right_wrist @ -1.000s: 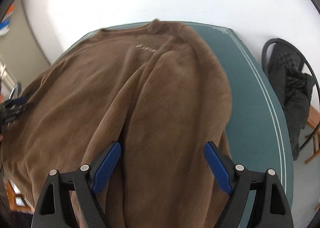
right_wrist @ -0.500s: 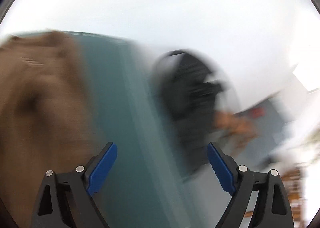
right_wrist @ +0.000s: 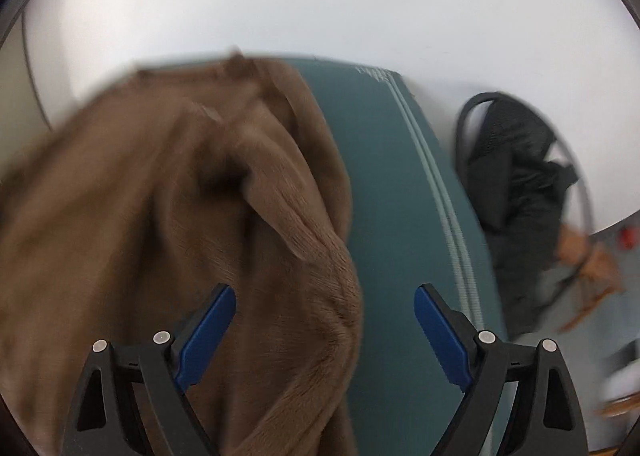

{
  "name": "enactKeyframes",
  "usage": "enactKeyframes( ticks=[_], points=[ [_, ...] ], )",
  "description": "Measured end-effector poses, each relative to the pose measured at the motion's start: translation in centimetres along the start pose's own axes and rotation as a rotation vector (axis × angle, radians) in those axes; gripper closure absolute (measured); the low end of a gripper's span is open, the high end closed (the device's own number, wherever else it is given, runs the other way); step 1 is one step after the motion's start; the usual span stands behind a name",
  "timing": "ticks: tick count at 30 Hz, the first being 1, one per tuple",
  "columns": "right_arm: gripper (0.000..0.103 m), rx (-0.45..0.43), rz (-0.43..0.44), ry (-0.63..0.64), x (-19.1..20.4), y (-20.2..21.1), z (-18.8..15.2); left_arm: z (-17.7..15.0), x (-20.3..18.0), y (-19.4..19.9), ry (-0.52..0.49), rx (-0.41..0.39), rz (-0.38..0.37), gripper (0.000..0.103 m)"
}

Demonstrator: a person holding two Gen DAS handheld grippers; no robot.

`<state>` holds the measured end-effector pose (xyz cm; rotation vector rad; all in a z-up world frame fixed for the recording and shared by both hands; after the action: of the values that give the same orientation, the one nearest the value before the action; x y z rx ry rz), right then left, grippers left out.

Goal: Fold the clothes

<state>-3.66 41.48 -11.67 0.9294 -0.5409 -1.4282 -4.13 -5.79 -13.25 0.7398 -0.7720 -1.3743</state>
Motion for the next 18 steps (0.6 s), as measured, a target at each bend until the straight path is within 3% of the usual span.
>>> enactKeyframes(
  ticks=[3,10,13,15,18],
  points=[
    [0.010,0.002,-0.051,-0.019,-2.3,-0.8,0.0,0.0,0.3,0.0,0.006,0.003,-0.009,0.019],
    [0.010,-0.015,-0.331,-0.143,-14.8,-0.8,1.4,0.1,0.3,-0.3,0.010,0.010,-0.008,0.017],
    [0.010,-0.028,-0.348,-0.219,-18.7,-0.9,2.0,0.1,0.4,-0.4,0.014,0.013,-0.008,0.016],
    [0.010,-0.029,-0.327,-0.261,-19.5,-1.3,2.8,0.1,0.5,-0.5,0.015,0.015,-0.007,0.015],
    [0.010,-0.010,-0.331,-0.223,-18.9,-2.3,3.0,0.2,0.6,-0.7,0.016,0.017,-0.008,0.014]
  ],
)
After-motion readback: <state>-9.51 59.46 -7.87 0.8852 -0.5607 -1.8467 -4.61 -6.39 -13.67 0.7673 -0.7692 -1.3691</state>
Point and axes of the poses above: each gripper's, at about its wrist camera, not at the fingertips, and y roughly against the way its jaws point, x to its left, z to its top, the point moved 10 cm from there along -y, roughly the way its jaws point, and after that the axes turned 3 degrees about z, right-handed, at the moved point
